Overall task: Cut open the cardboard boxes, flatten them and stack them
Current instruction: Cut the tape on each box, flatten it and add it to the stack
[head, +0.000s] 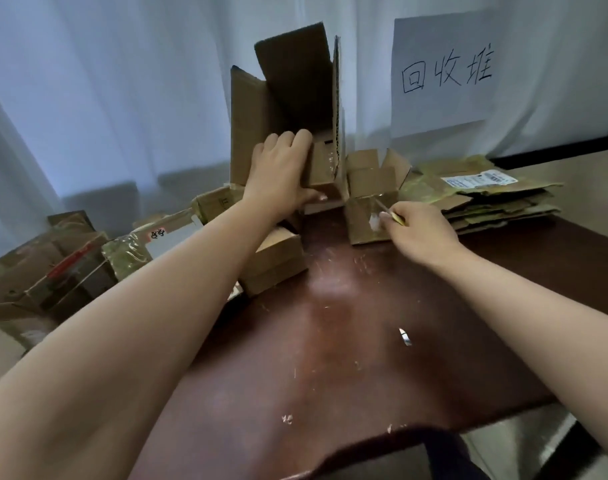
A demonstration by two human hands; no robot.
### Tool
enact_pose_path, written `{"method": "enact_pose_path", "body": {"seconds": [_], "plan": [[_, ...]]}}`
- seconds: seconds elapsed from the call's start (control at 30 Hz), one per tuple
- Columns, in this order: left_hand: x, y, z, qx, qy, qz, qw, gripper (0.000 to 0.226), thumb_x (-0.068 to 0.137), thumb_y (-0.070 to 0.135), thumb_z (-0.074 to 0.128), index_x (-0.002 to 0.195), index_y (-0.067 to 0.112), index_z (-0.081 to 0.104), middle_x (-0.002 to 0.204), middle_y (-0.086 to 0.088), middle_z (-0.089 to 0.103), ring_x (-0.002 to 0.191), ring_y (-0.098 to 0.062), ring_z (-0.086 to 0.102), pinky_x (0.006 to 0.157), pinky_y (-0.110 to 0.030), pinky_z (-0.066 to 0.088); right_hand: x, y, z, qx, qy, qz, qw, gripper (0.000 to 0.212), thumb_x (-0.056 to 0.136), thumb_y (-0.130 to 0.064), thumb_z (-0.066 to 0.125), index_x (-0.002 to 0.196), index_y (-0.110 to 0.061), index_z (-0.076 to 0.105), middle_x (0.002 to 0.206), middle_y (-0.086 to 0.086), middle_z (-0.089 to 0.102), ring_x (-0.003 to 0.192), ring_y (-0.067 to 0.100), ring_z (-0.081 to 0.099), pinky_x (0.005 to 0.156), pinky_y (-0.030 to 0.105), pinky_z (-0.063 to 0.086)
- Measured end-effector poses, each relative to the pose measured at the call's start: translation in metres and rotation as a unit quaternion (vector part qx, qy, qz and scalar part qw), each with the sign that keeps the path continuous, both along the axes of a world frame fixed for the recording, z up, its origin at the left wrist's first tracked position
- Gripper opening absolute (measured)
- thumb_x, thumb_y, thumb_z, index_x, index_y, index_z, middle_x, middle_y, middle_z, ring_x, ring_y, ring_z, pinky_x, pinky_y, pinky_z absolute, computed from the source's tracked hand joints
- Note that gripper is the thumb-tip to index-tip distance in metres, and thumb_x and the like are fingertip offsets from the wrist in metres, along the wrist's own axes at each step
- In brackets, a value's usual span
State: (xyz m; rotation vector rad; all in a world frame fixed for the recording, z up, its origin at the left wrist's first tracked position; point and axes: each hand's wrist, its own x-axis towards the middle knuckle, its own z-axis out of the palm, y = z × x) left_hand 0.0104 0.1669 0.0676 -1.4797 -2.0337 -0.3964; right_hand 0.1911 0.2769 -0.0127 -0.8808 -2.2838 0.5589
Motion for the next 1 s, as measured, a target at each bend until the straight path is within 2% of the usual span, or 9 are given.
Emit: {"method": "enact_pose_path", "body": {"seconds": [0.13,0.3,0.37,0.53,0.6,0.67,0.77,0.87,1.0], "plan": [[0.017,-0.051,0.031,0.036,-0.059,-0.101,0.992,0.07,0.059,0.056,0.082,0.106,0.02,0.044,0.105,0.005,0.048,0.095,-0.015,0.042,0.081,-0.032,0.033,0.014,-0.013,0.021,-0.047,0.114,-0.029,0.992,0.038,0.1,-0.031,0.04,0.085,-0.009,0.067,0.079,0.007,0.064,0.084,0.029,0.059,0.074,0.037,0.045],[0.04,-0.106,0.034,0.022,-0.186,-0.223,0.957,0.088,0.045,0.062,0.082,0.111,0.015,0.048,0.098,0.01,0.057,0.088,-0.006,0.055,0.073,-0.018,0.044,0.047,-0.032,0.042,-0.063,0.252,-0.163,0.952,0.033,0.102,-0.031,0.035,0.106,-0.005,0.056,0.1,0.009,0.058,0.1,0.03,0.054,0.079,0.036,0.037],[0.04,-0.119,0.011,0.017,-0.213,-0.211,0.954,0.088,0.04,0.066,0.081,0.103,0.016,0.044,0.09,0.007,0.055,0.079,-0.009,0.051,0.069,-0.02,0.044,0.062,-0.04,0.038,-0.044,0.236,-0.192,0.952,0.029,0.101,-0.03,0.036,0.111,-0.009,0.054,0.105,0.009,0.06,0.101,0.031,0.054,0.079,0.037,0.038],[0.019,-0.15,-0.054,-0.007,-0.295,-0.143,0.945,0.096,0.043,0.081,0.073,0.107,0.017,0.043,0.096,0.011,0.055,0.081,-0.005,0.053,0.075,-0.021,0.047,0.081,-0.063,0.004,-0.052,0.074,-0.156,0.984,0.015,0.096,-0.032,0.044,0.087,-0.022,0.05,0.085,-0.002,0.052,0.083,0.025,0.049,0.066,0.032,0.036],[0.014,-0.158,-0.057,-0.026,-0.285,-0.113,0.951,0.092,0.051,0.063,0.081,0.118,0.012,0.044,0.108,0.003,0.058,0.093,-0.009,0.054,0.08,-0.015,0.043,0.084,-0.071,-0.004,-0.057,0.048,-0.156,0.985,0.015,0.095,-0.033,0.046,0.099,-0.022,0.055,0.095,-0.001,0.056,0.087,0.023,0.05,0.071,0.032,0.037],[0.011,-0.161,-0.054,-0.033,-0.257,-0.097,0.961,0.087,0.065,0.034,0.087,0.132,0.004,0.039,0.124,-0.009,0.053,0.113,-0.02,0.052,0.097,-0.024,0.04,0.084,-0.077,-0.004,-0.063,0.044,-0.155,0.985,0.018,0.094,-0.034,0.047,0.105,-0.022,0.056,0.102,0.0,0.059,0.09,0.023,0.052,0.073,0.031,0.036],[0.021,-0.159,-0.043,0.032,-0.196,-0.077,0.977,0.065,0.079,0.018,0.061,0.136,-0.003,0.038,0.131,-0.019,0.048,0.123,-0.031,0.046,0.102,-0.031,0.033,0.084,-0.084,0.002,-0.063,0.038,-0.144,0.987,0.023,0.092,-0.038,0.054,0.107,-0.021,0.055,0.11,0.001,0.061,0.102,0.025,0.056,0.076,0.031,0.039],[0.047,-0.154,-0.032,0.039,-0.195,-0.124,0.972,0.061,0.076,0.029,0.049,0.132,0.005,0.047,0.131,-0.013,0.052,0.124,-0.025,0.046,0.102,-0.03,0.034,0.085,-0.089,0.006,-0.058,0.038,-0.117,0.991,0.035,0.089,-0.044,0.058,0.114,-0.02,0.055,0.116,0.001,0.06,0.11,0.025,0.056,0.084,0.034,0.043],[0.074,-0.138,-0.042,-0.102,-0.201,-0.16,0.961,0.066,0.081,0.062,0.049,0.134,0.023,0.05,0.14,-0.001,0.049,0.134,-0.019,0.039,0.11,-0.034,0.028,0.087,-0.091,-0.003,-0.047,0.049,-0.074,0.995,0.035,0.089,-0.035,0.06,0.117,-0.016,0.053,0.115,0.003,0.06,0.108,0.026,0.056,0.088,0.036,0.043]]}}
